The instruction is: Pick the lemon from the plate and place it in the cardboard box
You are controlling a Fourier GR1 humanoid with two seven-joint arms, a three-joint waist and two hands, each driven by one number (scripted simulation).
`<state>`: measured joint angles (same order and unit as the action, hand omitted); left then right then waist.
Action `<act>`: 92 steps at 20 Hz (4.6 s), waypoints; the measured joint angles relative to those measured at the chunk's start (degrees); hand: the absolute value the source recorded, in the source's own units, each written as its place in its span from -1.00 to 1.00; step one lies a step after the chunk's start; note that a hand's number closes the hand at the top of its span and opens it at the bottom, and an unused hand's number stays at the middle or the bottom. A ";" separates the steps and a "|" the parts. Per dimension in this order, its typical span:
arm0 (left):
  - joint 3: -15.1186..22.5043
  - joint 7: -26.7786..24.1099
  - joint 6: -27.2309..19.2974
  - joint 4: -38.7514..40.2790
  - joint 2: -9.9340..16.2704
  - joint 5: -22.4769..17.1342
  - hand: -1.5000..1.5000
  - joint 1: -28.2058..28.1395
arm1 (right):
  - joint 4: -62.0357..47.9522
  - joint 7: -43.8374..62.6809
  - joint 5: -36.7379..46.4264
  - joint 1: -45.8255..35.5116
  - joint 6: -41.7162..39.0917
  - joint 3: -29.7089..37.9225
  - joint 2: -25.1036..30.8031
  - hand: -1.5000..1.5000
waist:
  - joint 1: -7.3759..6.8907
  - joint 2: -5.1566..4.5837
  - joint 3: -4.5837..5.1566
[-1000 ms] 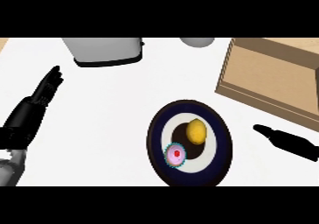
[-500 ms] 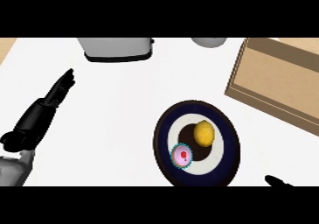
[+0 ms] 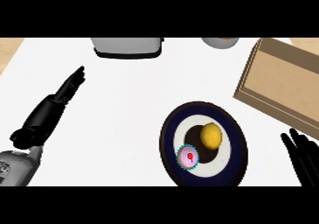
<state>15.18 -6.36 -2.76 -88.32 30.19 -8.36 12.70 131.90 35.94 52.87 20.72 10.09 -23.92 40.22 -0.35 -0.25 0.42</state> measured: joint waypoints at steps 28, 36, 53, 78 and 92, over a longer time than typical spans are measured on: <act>-2.62 0.62 2.44 0.63 -3.80 3.64 0.00 -0.19 | -25.59 23.46 19.93 -30.13 -32.34 -12.75 -38.45 -1.00 | 0.06 0.27 -0.39; -5.27 0.71 5.22 1.41 -4.27 3.99 0.00 0.00 | -30.55 22.01 22.32 -29.38 -32.17 -9.98 -39.45 -1.00 | 0.30 0.27 -0.41; -9.89 2.05 9.23 0.53 -9.54 9.22 0.00 -0.14 | -41.68 18.47 22.74 -29.90 -25.80 -4.06 -39.69 -1.00 | 0.29 0.25 -0.43; -14.66 2.69 13.98 -0.60 -13.48 13.22 0.00 -0.46 | -49.75 1.41 28.21 -32.80 -14.16 -4.17 -35.23 1.00 | 0.20 0.37 -0.34; -14.37 3.05 13.65 -0.43 -14.31 14.16 0.00 -0.33 | -34.65 -46.82 2.62 -35.21 -15.40 -0.90 -16.91 1.00 | 0.55 0.30 -0.46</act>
<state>0.81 -3.31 10.89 -88.75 15.88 5.80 12.37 97.25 -10.88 55.49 -14.49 -5.31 -24.82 23.32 0.20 0.05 -0.04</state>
